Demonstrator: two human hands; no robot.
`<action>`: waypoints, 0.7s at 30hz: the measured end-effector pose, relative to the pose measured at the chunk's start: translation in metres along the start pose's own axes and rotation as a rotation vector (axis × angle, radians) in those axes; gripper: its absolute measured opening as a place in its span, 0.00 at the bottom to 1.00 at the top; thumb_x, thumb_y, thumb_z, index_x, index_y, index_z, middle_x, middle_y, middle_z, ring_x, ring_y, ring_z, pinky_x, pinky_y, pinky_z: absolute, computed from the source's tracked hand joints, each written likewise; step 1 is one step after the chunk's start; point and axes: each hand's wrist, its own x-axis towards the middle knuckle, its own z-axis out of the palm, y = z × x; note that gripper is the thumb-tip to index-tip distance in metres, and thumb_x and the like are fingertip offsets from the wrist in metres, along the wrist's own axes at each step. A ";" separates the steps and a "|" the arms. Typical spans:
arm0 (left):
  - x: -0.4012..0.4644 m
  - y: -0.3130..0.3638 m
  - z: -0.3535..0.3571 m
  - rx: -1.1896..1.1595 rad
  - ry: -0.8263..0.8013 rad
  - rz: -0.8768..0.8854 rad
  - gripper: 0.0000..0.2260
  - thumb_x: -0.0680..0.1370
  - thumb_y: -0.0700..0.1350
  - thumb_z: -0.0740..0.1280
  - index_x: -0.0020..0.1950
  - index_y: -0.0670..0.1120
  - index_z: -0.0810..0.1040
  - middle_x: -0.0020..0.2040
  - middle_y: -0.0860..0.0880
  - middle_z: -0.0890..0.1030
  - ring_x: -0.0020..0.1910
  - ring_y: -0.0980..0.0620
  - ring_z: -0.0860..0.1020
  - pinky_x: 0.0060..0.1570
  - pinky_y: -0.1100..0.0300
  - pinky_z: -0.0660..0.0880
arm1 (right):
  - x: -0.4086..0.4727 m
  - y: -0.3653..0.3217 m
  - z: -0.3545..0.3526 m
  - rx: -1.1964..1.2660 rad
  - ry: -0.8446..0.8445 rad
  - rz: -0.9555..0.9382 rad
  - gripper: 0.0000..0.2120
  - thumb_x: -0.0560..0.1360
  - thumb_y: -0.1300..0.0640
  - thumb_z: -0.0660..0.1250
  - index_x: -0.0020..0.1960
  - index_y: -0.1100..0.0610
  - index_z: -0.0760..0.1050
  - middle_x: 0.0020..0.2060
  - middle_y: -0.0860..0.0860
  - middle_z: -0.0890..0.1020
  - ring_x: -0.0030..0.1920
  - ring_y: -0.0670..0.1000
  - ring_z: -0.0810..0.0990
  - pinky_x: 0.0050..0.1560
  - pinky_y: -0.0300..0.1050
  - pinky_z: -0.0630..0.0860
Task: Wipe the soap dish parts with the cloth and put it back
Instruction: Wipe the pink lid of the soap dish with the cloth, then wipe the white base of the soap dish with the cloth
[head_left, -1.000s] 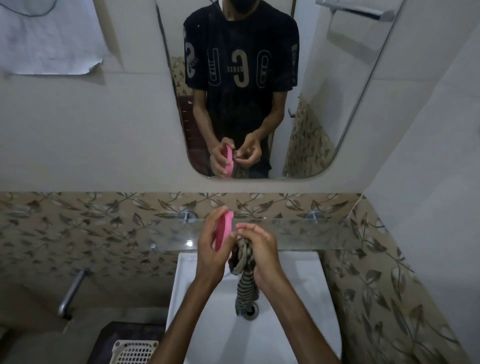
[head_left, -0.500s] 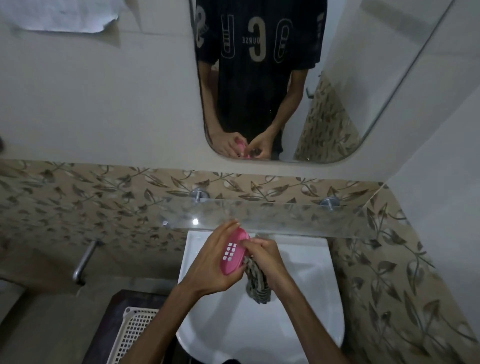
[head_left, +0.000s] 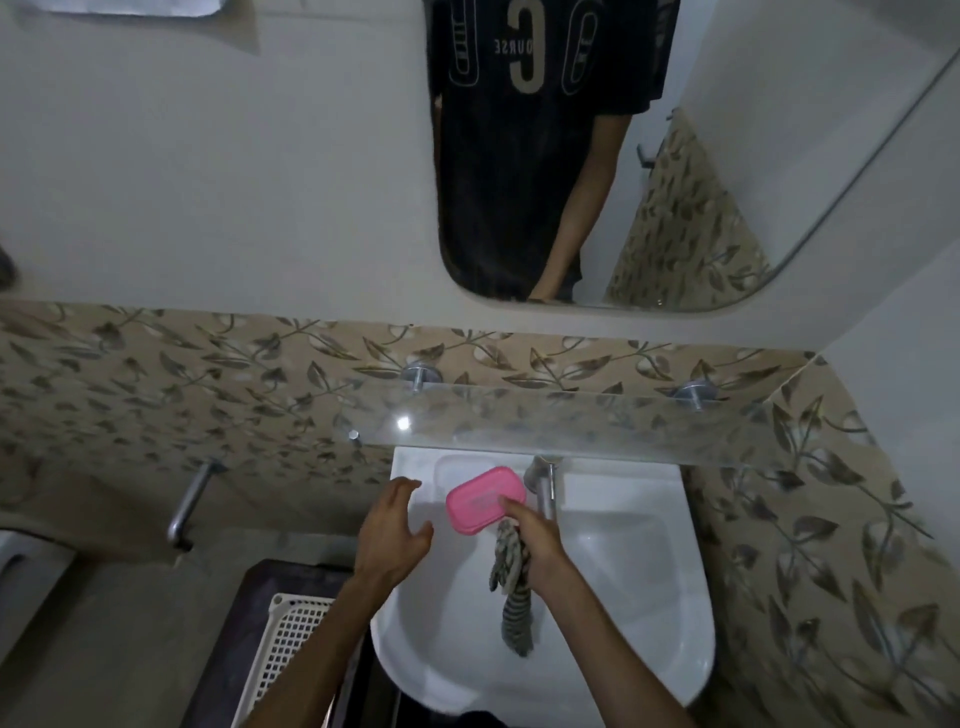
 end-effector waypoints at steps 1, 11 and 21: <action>0.012 0.004 0.002 0.050 -0.043 0.003 0.30 0.74 0.42 0.75 0.75 0.41 0.72 0.75 0.43 0.73 0.70 0.38 0.76 0.63 0.49 0.75 | 0.005 0.001 0.002 0.029 0.014 0.012 0.18 0.75 0.57 0.79 0.59 0.65 0.79 0.42 0.61 0.83 0.40 0.58 0.80 0.48 0.52 0.78; 0.097 0.022 0.030 0.454 -0.332 0.146 0.40 0.78 0.53 0.73 0.83 0.42 0.57 0.81 0.42 0.65 0.80 0.42 0.64 0.75 0.51 0.64 | 0.040 0.021 0.000 0.125 0.116 0.094 0.12 0.74 0.55 0.79 0.45 0.59 0.78 0.36 0.58 0.83 0.33 0.56 0.81 0.33 0.42 0.76; 0.085 -0.006 0.022 0.262 -0.181 -0.038 0.40 0.72 0.48 0.77 0.79 0.38 0.64 0.77 0.36 0.69 0.75 0.36 0.69 0.72 0.46 0.69 | 0.054 0.028 0.012 0.200 0.158 0.113 0.13 0.76 0.54 0.77 0.47 0.64 0.80 0.38 0.59 0.82 0.35 0.56 0.79 0.38 0.44 0.76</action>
